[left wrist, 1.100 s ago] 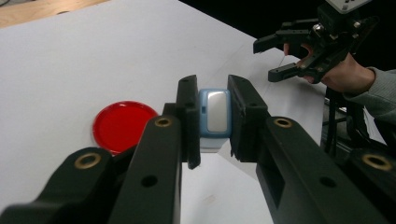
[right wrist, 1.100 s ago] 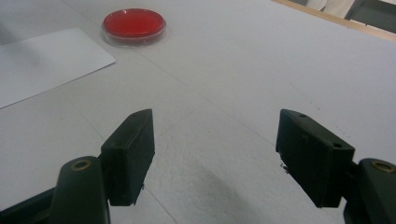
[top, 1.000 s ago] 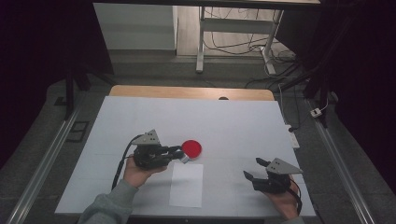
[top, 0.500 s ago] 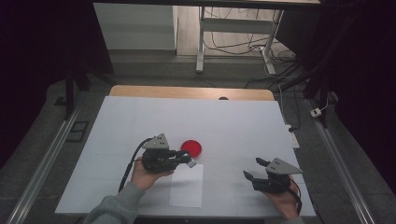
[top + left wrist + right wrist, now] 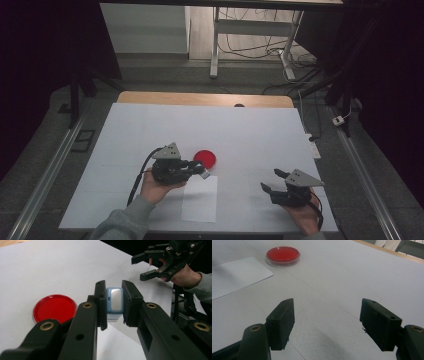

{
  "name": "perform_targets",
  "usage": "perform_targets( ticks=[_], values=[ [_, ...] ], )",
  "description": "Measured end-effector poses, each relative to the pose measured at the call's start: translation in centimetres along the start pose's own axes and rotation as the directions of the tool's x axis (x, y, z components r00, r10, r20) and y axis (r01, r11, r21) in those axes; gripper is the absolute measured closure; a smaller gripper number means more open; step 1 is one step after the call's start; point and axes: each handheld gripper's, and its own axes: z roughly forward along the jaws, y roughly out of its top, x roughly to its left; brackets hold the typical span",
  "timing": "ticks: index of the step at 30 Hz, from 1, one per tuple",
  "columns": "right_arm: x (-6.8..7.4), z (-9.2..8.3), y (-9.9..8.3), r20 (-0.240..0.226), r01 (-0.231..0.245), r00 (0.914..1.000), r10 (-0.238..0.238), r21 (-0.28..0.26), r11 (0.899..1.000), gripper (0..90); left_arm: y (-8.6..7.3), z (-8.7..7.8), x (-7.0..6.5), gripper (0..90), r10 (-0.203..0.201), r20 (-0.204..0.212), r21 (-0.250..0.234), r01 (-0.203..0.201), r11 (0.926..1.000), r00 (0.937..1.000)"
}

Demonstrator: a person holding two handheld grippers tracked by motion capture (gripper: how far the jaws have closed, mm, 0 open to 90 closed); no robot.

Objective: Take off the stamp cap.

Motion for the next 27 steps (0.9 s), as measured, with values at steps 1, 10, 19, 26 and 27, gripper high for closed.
perform_targets(
  ticks=[1, 10, 19, 26, 27],
  values=[
    [0.0, 0.0, 0.0, 0.002, -0.001, 1.0, 0.001, 0.0, 1.0, 28.0, 0.0, 0.0, 0.0, 75.3, 0.0, -0.001, 0.0, 0.0, 1.0, 1.0],
    [0.2, 0.2, 0.2, -0.001, 0.004, 1.0, -0.004, 0.007, 1.0, 27.6, 0.0, -0.1, 0.1, 75.2, -0.004, -0.007, -0.007, 0.004, 1.0, 1.0],
    [0.7, 0.4, 0.6, -0.009, 0.001, 1.0, -0.001, 0.0, 1.0, 26.7, 0.0, -0.1, 0.3, 75.2, -0.009, -0.011, -0.01, 0.009, 0.9999, 0.9999],
    [1.2, 0.7, 1.0, -0.022, 0.008, 0.9997, -0.008, -0.005, 1.0, 26.9, 0.0, -0.1, 0.4, 75.2, -0.013, -0.013, -0.011, 0.013, 0.9999, 0.9998],
    [1.3, 0.8, 1.1, -0.024, 0.01, 0.9997, -0.01, -0.007, 1.0, 27.0, 0.0, 0.0, 0.4, 75.2, -0.015, -0.013, -0.011, 0.015, 0.9998, 0.9998]
  ],
)
